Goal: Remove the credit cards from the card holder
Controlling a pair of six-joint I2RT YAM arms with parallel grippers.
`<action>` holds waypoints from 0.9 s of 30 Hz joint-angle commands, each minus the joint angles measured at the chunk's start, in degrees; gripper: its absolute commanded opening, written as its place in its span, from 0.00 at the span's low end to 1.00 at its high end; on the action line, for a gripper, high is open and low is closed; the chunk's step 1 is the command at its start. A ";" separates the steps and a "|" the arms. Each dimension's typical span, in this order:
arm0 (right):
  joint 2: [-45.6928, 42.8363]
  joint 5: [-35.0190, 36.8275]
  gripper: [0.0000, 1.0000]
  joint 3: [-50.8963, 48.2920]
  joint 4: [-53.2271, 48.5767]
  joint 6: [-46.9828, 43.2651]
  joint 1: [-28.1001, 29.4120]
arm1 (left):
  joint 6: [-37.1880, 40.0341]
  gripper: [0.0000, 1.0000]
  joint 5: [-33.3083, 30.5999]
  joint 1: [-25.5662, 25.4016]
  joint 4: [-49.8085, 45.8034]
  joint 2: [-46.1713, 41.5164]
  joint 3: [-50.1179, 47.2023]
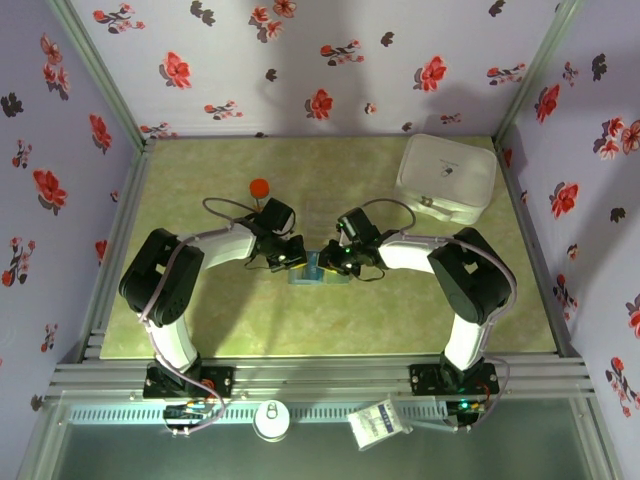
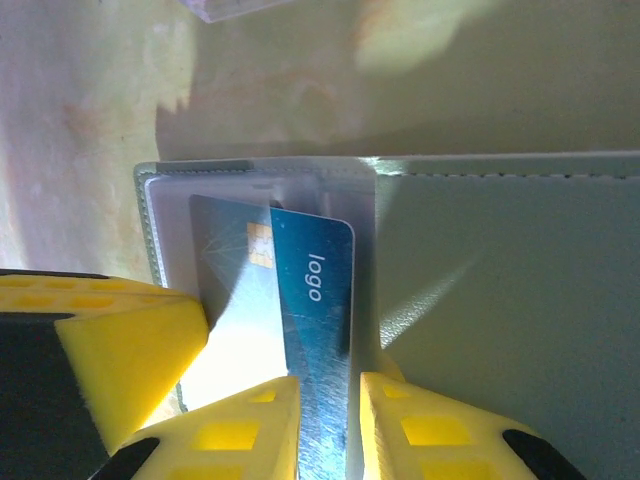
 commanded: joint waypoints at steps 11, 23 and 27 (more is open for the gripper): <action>1.03 -1.87 0.24 -1.31 4.46 2.21 -0.43 | 0.99 0.00 -2.18 -0.17 -3.10 0.95 -0.58; 0.35 -3.21 0.19 -3.20 9.05 4.34 -0.94 | 0.86 0.00 -2.06 -0.17 -3.22 0.95 -0.33; 0.08 -3.00 0.17 -3.84 9.34 4.29 -1.21 | 0.84 0.00 -1.96 -0.17 -3.23 0.78 -0.40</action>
